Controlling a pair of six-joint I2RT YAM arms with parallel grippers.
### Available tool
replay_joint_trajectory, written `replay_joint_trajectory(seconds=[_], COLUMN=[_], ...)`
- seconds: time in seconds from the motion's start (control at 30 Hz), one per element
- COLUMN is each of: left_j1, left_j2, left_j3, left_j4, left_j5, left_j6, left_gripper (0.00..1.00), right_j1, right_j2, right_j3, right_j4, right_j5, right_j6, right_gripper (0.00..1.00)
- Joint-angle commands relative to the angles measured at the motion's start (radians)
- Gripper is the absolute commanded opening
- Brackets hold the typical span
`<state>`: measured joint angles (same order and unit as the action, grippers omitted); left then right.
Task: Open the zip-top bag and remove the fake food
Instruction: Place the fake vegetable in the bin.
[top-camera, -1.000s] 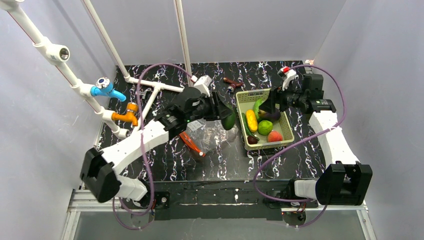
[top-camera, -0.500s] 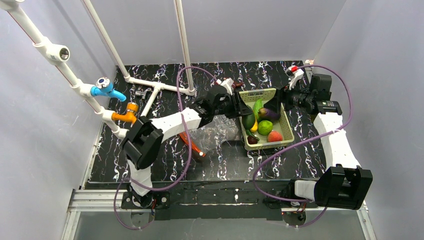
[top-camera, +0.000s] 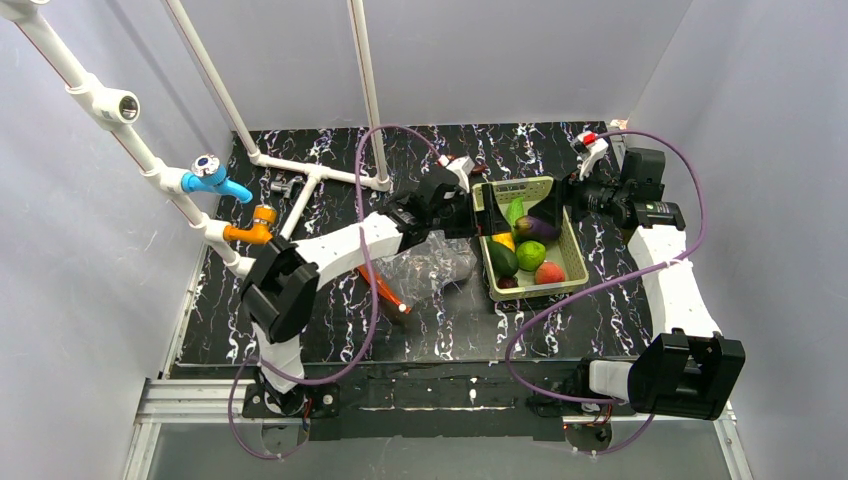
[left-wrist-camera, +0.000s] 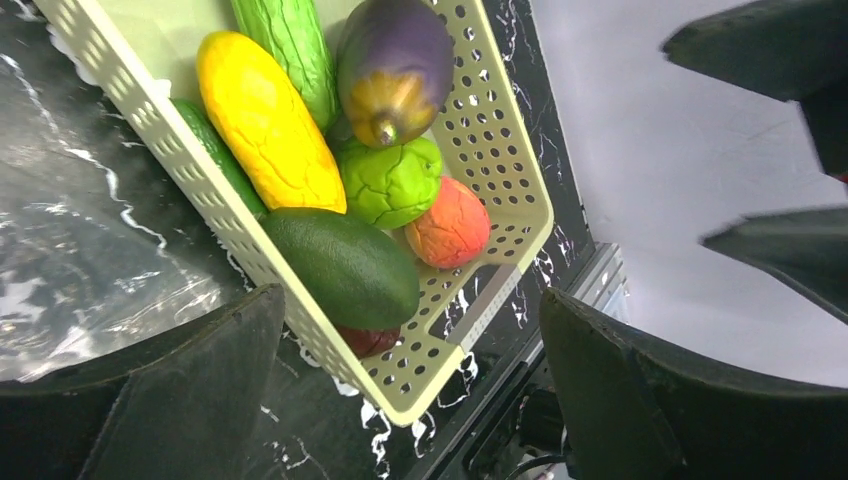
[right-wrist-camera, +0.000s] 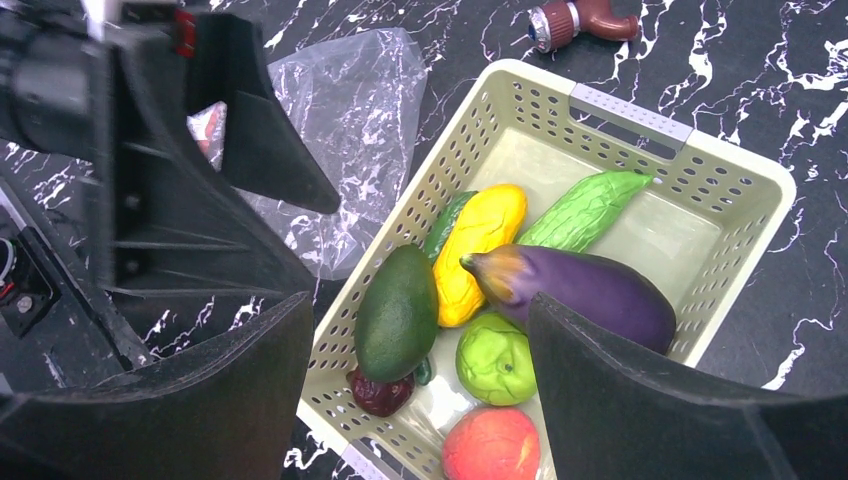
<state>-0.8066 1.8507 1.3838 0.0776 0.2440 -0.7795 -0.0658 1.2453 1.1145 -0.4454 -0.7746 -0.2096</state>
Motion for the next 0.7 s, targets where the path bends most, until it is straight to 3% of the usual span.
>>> replay_joint_trajectory(seconds=[0.0,0.33,0.57,0.67], left_j1=[-0.001,-0.005,0.003,0.006], left_j2=[-0.201,-0.647,-0.94,-0.98], left_j3=[-0.027,-0.219,-0.326,-0.279], left_j4=[-0.069,-0.364,-0.384,-0.497], left_j5=[-0.072,-0.274,-0.358,-0.37], left_j6=[0.139,0.531,0.566,0.582], left_gripper=[0.98,0.98,0.98,0.98], right_j1=[-0.011,-0.043,-0.129,-0.182], right_j2=[-0.025,-0.075,-0.169,-0.191], right_j3=[0.004,0.014,0.036,0.085], right_j4=[0.01,-0.032,-0.05,-0.112], right_j5=[-0.044,-0.074,-0.074,-0.074], right_j6=[-0.01,-0.01,-0.035,-0.043], right_gripper=[0.84,0.84,0.84,0.84])
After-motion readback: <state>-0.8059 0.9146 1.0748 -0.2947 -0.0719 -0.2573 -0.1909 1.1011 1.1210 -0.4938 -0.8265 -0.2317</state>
